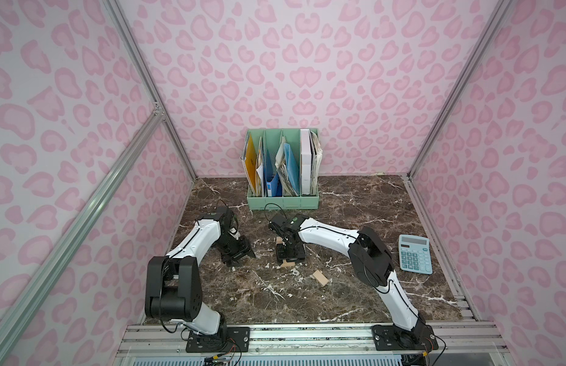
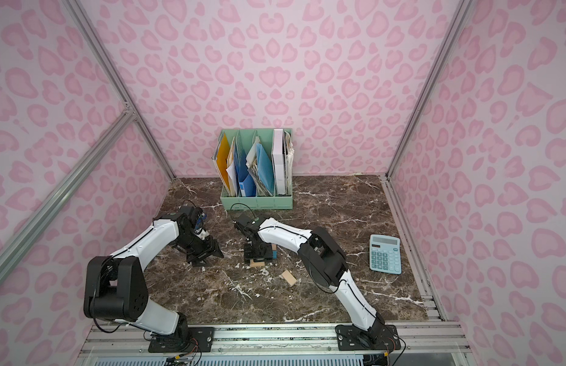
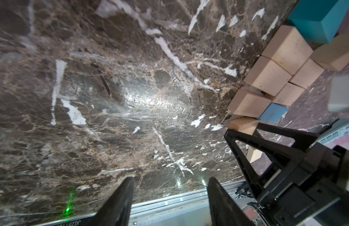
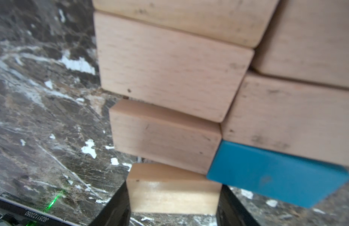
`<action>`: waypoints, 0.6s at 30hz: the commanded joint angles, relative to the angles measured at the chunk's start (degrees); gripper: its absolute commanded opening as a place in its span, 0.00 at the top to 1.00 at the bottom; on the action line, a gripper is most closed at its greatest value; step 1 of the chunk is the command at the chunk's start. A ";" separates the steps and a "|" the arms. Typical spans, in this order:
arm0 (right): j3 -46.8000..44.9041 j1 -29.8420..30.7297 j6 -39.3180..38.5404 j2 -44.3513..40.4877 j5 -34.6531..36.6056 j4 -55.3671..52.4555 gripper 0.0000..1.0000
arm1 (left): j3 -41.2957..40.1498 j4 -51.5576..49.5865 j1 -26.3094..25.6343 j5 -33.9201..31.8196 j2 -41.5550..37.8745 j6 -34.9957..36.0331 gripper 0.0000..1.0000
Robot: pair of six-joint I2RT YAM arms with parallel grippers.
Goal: Assemble a carrot with building blocks
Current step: Assemble the building block at the center of the board.
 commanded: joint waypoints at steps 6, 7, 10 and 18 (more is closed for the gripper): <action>-0.81 0.13 2.01 0.02 2.20 -2.29 0.76 | 0.68 -0.89 0.24 1.46 1.05 1.56 0.39; -0.84 0.17 2.05 0.00 2.31 -2.28 0.75 | 0.72 -0.85 0.25 1.57 1.17 1.60 0.39; -0.58 0.17 2.21 0.23 2.96 -3.16 0.68 | 0.72 -0.88 0.33 1.79 1.41 1.77 0.40; -0.73 0.66 3.20 -0.67 4.68 -4.43 0.42 | 0.73 -0.81 0.55 1.97 1.76 2.30 0.41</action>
